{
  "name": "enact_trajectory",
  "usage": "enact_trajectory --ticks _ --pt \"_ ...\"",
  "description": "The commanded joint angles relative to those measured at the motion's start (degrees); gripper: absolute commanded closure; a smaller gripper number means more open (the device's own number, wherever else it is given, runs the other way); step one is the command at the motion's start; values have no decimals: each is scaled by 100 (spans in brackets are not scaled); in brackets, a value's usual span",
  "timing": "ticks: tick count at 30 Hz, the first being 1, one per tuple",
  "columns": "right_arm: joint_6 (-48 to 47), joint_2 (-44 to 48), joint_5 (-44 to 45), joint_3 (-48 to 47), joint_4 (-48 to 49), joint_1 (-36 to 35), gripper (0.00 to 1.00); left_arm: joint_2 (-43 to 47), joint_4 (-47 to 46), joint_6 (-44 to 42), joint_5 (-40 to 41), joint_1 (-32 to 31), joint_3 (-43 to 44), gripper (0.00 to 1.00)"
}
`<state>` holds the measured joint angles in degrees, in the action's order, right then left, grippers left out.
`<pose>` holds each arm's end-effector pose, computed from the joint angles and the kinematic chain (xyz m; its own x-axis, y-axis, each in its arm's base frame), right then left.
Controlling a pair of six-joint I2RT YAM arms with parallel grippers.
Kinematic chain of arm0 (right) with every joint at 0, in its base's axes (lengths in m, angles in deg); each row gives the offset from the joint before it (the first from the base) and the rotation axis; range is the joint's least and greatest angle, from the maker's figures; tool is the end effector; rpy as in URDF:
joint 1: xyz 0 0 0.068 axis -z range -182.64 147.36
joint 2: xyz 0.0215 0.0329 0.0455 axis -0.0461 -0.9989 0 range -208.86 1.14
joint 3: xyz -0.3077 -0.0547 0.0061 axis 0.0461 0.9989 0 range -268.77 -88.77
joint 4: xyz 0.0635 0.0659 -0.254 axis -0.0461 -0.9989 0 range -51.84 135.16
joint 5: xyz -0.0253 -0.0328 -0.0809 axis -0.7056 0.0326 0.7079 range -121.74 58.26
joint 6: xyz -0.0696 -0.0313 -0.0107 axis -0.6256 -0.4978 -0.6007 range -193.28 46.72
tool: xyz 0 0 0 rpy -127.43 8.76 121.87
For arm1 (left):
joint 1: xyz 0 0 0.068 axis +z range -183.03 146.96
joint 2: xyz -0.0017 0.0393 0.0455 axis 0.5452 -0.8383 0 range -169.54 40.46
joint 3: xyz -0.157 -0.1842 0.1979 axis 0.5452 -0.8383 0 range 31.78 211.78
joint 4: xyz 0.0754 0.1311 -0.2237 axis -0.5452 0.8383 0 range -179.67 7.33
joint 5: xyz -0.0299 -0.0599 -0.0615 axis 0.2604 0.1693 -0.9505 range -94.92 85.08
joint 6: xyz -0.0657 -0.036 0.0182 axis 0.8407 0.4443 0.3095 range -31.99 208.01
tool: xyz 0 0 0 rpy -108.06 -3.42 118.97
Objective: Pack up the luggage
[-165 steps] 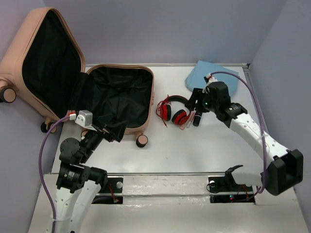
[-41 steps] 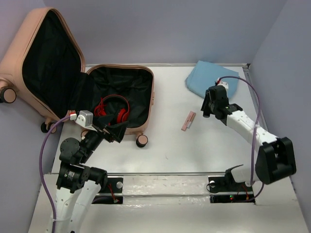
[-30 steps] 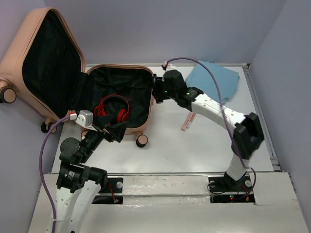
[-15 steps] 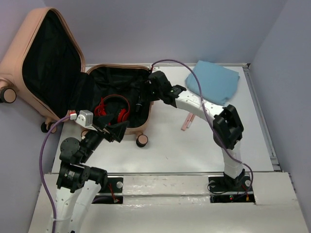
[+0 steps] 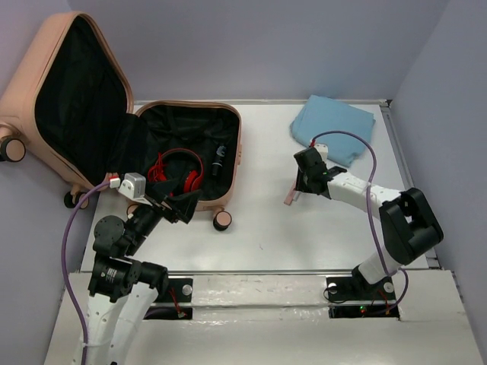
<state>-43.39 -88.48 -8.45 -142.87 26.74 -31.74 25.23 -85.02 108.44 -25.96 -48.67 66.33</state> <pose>0.3085 0.1419 0.2111 -0.7335 0.1155 -0.6698 0.1410 0.9899 0.0163 0.0673 -0.0433 0.3686 0.0242 -0.3451 -0.9383 0.6342 0.7308 -0.2524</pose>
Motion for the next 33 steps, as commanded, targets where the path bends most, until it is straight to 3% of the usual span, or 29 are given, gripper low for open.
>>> enact_trajectory --ticks 1,13,25,27,31,33 --pt "131 -177 229 -21 400 27 56 2 -174 40 -190 35 35 1" --pt "158 -740 -96 -65 716 80 60 -7 -174 40 -190 35 35 1" --pt "96 -740 -79 -47 743 194 61 11 -174 41 -181 35 35 1" --pt "105 -933 -96 -39 752 247 62 11 -174 40 -181 35 35 1" --pt "140 -970 17 67 787 247 81 11 -174 40 -181 35 35 1" --pt "105 -812 97 102 787 247 83 19 -174 40 -181 35 35 1"
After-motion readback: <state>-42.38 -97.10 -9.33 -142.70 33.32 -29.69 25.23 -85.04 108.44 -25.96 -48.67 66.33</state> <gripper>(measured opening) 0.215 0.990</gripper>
